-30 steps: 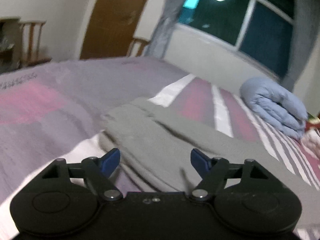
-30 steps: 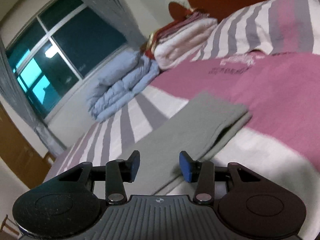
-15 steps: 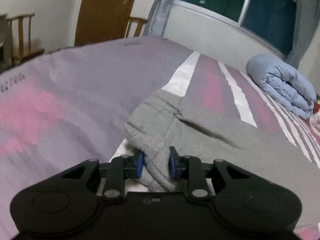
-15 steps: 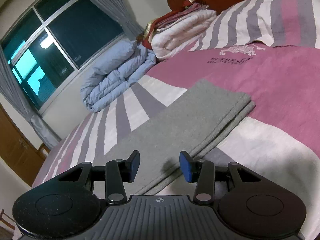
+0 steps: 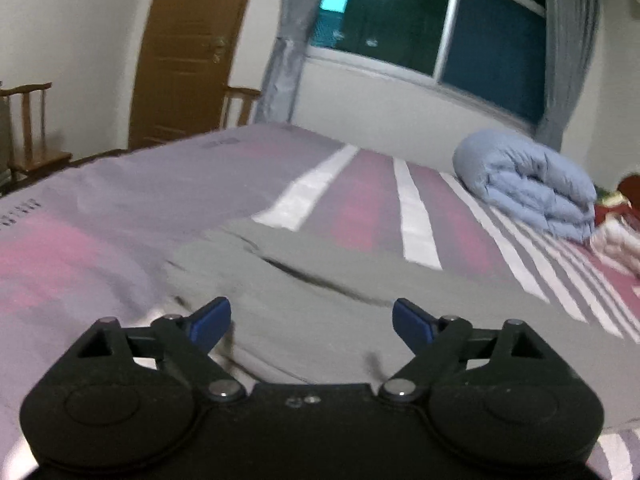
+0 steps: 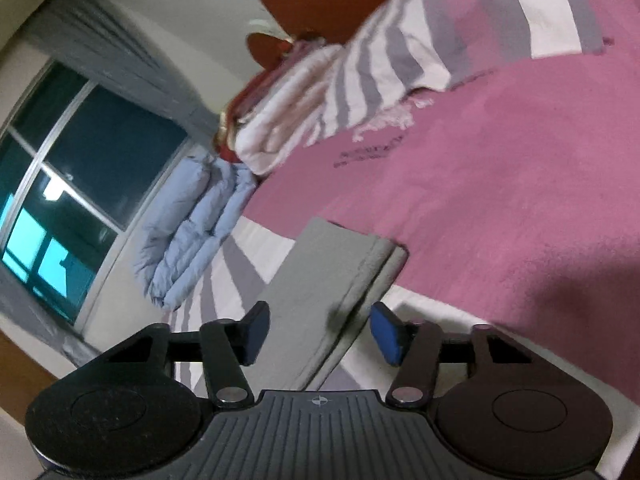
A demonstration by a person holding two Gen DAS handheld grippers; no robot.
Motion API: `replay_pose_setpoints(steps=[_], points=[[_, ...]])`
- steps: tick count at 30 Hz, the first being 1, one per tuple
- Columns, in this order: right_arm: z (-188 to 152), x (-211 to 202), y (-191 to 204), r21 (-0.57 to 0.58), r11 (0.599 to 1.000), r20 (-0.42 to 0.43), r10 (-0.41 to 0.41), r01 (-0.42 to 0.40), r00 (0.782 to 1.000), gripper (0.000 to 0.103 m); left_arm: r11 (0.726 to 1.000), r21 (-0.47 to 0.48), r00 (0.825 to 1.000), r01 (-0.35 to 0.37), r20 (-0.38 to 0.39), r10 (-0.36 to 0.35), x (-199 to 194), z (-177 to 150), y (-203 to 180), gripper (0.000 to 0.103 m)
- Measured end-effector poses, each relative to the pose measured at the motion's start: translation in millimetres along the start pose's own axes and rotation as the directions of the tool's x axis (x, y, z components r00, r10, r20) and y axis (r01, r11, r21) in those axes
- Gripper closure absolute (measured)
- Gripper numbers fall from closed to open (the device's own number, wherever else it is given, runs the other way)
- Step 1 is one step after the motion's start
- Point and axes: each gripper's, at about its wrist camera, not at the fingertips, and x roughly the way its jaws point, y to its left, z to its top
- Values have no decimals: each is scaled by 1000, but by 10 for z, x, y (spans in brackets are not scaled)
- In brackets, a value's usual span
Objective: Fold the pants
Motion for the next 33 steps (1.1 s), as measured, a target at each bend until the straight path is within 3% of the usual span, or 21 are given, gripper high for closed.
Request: replay_pose_setpoints(steps=[3,7,9,10,13,15,16,18,20,22,25,27,30,32,33], points=[[71,170,-110,86,996,-30,-16,18,999,48,1000,-8,998,-15,-54,14,172,-219,-64,19],[273,421,-54,64,997,-74,-36,41,997,49,997,73,996,-22,-83,28,279,-328,-98,9],[349,552,-54,56,997,-114,-48,55,992,92,996,83,996,-23,-84,30,294,-340,-100,9],[400,558,-45,53,998,-118,-35,42,992,91,996,81,996,-22,-84,29,292,-345,-96,9],[498,261,282,-130,985,-30,106,-109,994,91,996,89,996,-26,-82,34,285,-357,-90,9],[491,45,383,-212,959,21,197,-188,980,91,996,88,996,-24,-81,31,268,-372,-81,9],[480,22,344,-215,960,31,188,-177,982,91,996,89,996,-24,-82,31,262,-383,-84,8],[438,213,68,-173,981,3,83,-82,997,91,995,99,996,-25,-84,33,266,-391,-123,7],[354,538,-291,-59,998,-124,-42,35,991,91,994,107,996,-29,-86,38,280,-382,-141,7],[374,438,-331,-18,1000,-98,1,-2,995,86,995,99,996,-27,-86,35,253,-384,-123,7],[362,82,-157,-91,993,54,-66,71,996,48,995,94,997,-38,-60,44,139,-336,-95,13],[327,-107,-21,-149,986,119,-62,80,991,46,992,104,997,-73,-10,74,25,-244,-82,13],[132,-134,348,-335,941,90,-31,60,995,45,986,144,995,-81,72,71,-68,35,-200,13],[-13,-78,616,-439,897,90,-12,51,996,40,982,189,996,-25,91,7,-27,251,-397,11],[-84,-24,737,-474,880,86,-3,44,996,40,974,227,997,21,65,-36,56,342,-528,9]])
